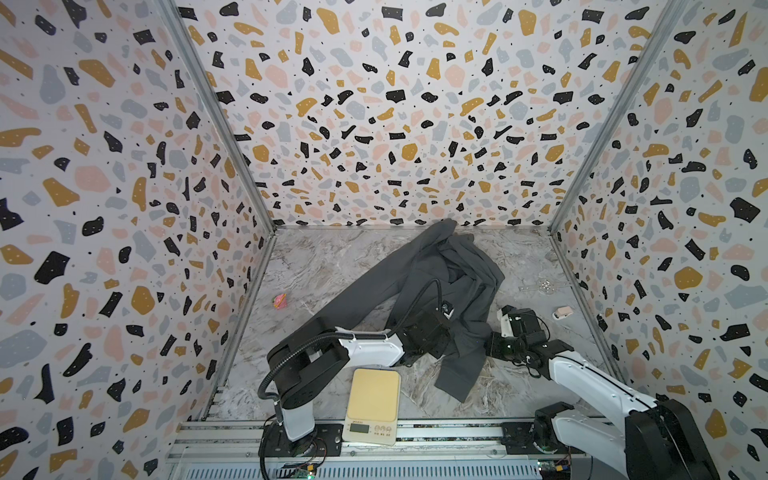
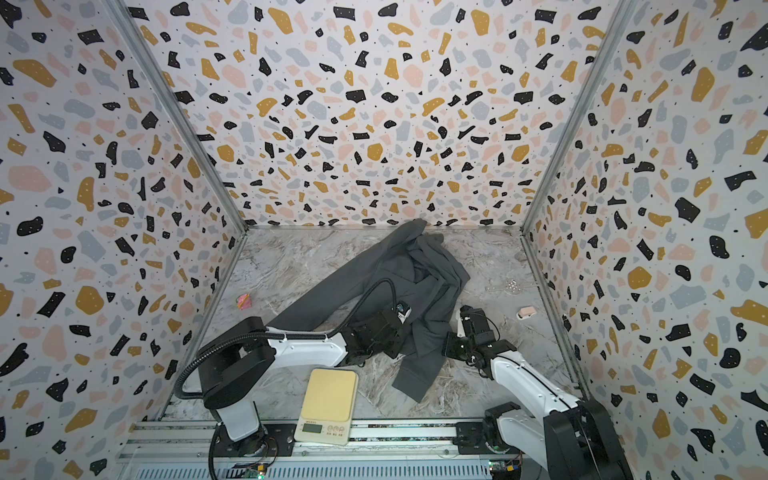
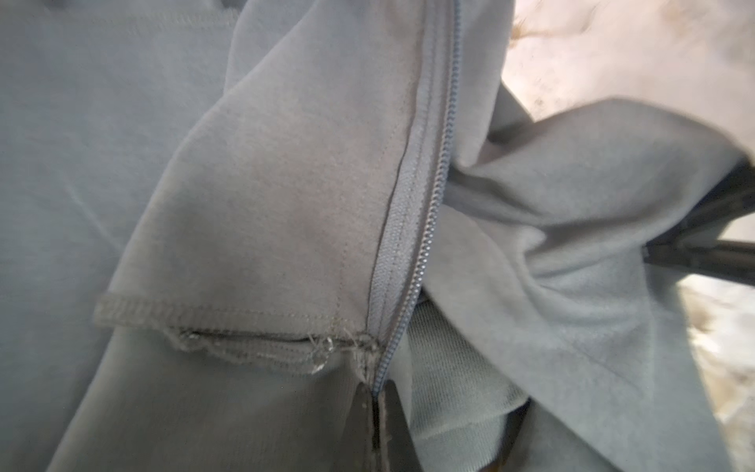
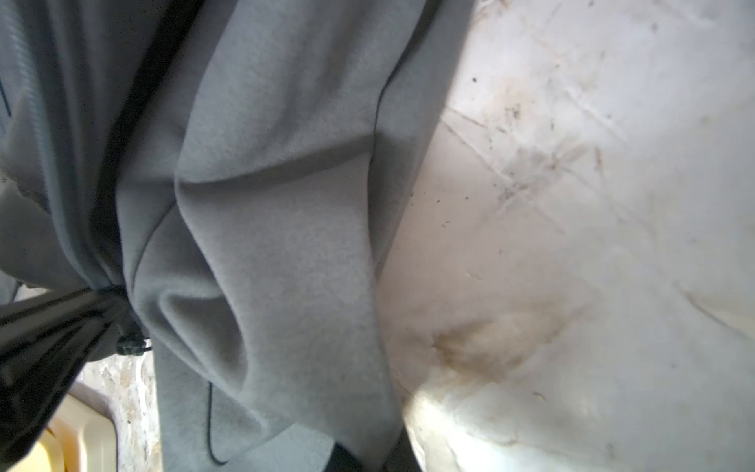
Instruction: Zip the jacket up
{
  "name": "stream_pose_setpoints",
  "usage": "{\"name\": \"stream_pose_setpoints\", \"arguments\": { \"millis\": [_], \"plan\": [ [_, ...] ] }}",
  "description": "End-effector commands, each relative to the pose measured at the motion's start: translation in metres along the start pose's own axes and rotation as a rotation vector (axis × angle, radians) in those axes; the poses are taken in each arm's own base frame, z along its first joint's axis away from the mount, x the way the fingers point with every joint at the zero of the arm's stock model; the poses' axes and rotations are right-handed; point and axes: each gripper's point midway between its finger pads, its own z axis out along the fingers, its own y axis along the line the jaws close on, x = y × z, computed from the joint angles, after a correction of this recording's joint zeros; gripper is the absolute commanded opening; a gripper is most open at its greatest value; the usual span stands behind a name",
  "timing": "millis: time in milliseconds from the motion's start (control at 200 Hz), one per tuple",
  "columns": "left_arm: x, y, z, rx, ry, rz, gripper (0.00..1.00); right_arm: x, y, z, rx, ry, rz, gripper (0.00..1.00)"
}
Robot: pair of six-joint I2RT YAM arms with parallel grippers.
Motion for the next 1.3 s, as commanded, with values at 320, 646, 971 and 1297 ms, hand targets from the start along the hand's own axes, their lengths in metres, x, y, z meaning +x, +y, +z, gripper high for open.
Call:
{"name": "stream_pose_setpoints", "arguments": {
  "millis": [320,646,971,1297],
  "plan": [
    [-0.042,-0.019,-0.045,0.353,-0.138,-0.115,0.0,-0.024,-0.011,-0.021,-0.014,-0.082,0.047,0.11],
    [-0.06,-0.012,-0.068,0.417,-0.193,-0.125,0.0,-0.06,0.07,-0.08,-0.288,-0.269,-0.157,0.65],
    [-0.059,-0.035,-0.083,0.593,-0.218,-0.097,0.0,-0.082,0.135,-0.081,-0.629,-0.257,-0.174,0.66],
    [-0.039,-0.023,-0.071,0.505,-0.15,-0.078,0.0,-0.079,0.156,-0.032,-0.567,-0.099,-0.157,0.64]
  ]
}}
